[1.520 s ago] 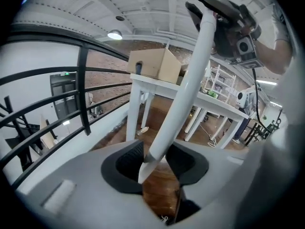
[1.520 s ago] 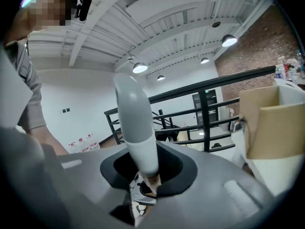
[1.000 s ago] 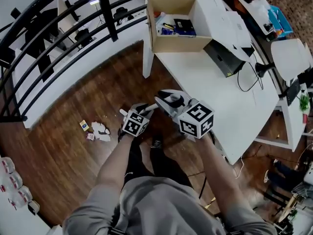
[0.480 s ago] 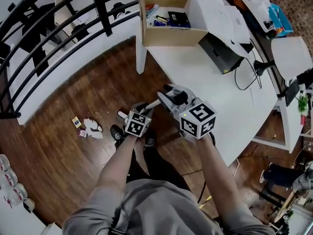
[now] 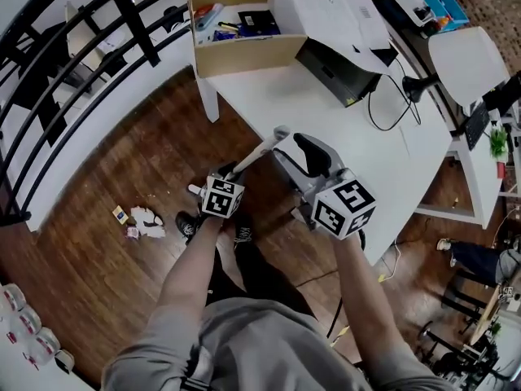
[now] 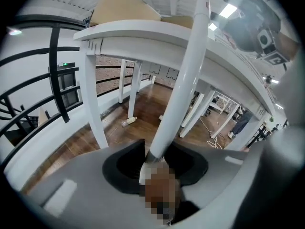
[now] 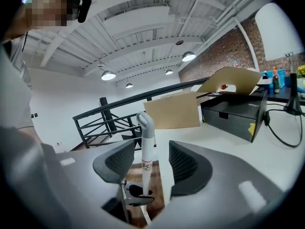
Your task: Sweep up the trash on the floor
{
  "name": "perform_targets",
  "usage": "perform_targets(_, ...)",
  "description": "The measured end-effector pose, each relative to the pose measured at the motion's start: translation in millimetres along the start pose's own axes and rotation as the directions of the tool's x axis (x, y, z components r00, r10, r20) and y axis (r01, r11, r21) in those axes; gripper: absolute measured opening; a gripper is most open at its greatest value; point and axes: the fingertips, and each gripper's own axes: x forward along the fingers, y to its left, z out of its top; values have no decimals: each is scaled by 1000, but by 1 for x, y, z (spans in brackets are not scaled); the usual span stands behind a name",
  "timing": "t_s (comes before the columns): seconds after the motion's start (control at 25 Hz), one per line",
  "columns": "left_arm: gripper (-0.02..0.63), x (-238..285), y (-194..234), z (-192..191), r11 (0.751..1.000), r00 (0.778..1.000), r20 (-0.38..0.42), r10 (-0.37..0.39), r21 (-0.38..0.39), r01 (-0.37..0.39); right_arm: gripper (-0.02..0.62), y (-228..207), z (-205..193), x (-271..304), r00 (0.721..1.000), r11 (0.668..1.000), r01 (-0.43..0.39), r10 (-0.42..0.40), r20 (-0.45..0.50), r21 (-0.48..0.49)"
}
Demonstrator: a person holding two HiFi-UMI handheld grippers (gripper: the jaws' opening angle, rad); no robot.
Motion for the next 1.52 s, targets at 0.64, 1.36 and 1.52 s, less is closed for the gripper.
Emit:
perform_targets(0.64, 215, 19, -16, 12, 997, 997, 37, -62, -32, 63, 153, -6, -17, -42, 1000, 999, 16, -16, -9, 44)
perform_targets(1.36, 6, -242, 28, 24, 976, 927, 316, 203, -146, -164, 26, 130, 11, 5, 938, 939, -342, 344, 50, -38)
perform_targets(1.52, 6, -335, 40, 9, 958, 884, 387, 262, -217, -188, 26, 218, 11, 24, 906, 900, -421, 423, -11, -113)
